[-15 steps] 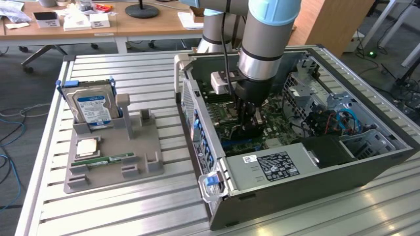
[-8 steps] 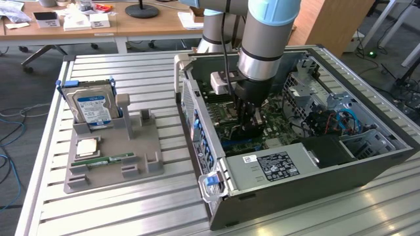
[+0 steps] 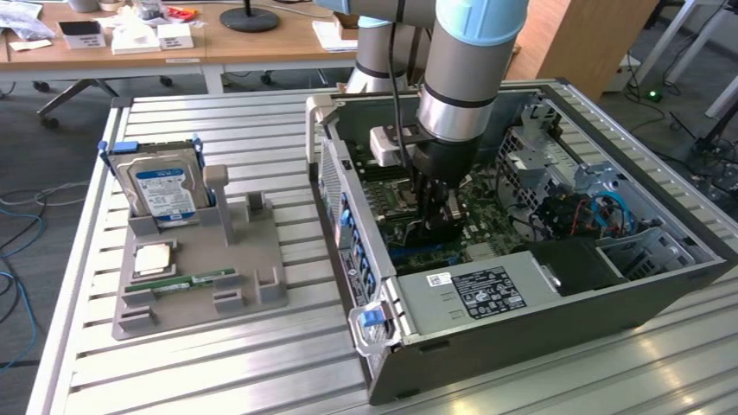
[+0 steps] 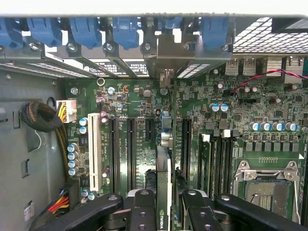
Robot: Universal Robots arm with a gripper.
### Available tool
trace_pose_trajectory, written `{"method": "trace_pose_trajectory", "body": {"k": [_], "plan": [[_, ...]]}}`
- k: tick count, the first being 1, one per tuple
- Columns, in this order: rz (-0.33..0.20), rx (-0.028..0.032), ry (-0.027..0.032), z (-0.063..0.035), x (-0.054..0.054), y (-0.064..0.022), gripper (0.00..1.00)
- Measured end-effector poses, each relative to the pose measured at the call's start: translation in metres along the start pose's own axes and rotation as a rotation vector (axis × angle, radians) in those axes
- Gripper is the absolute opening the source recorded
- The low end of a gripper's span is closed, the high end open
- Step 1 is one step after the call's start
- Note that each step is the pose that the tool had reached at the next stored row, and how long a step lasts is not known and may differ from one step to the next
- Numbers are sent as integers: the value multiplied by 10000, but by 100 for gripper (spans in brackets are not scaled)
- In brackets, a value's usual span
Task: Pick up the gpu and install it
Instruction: 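Insert the gpu into the slot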
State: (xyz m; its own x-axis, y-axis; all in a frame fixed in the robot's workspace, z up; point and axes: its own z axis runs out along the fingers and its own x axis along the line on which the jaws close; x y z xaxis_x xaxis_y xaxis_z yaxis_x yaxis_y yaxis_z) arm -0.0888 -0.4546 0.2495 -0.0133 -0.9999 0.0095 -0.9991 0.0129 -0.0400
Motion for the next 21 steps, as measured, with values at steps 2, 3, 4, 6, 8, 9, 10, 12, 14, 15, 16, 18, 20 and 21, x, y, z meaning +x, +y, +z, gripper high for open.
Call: {"method": "trace_pose_trajectory", "body": {"k": [2,3,4,6,8,9,10,12,14,15,16,18,20,21], "plan": [[-1,0,-1,0,0,1,25],[-1,0,0,0,0,1,25],[-2,1,-1,0,0,2,25],[-5,5,-2,1,-1,5,25],[-15,14,-1,0,0,9,25],[-23,17,-2,0,0,10,25],[-29,20,-2,0,0,11,25],[-39,25,-2,0,0,13,25],[-47,29,-3,0,0,14,25],[-52,30,-3,0,0,14,25],[-56,31,-3,1,0,14,25],[-63,34,-3,1,0,15,25],[-68,39,-11,3,0,15,25],[-70,42,-20,3,1,16,25]]}}
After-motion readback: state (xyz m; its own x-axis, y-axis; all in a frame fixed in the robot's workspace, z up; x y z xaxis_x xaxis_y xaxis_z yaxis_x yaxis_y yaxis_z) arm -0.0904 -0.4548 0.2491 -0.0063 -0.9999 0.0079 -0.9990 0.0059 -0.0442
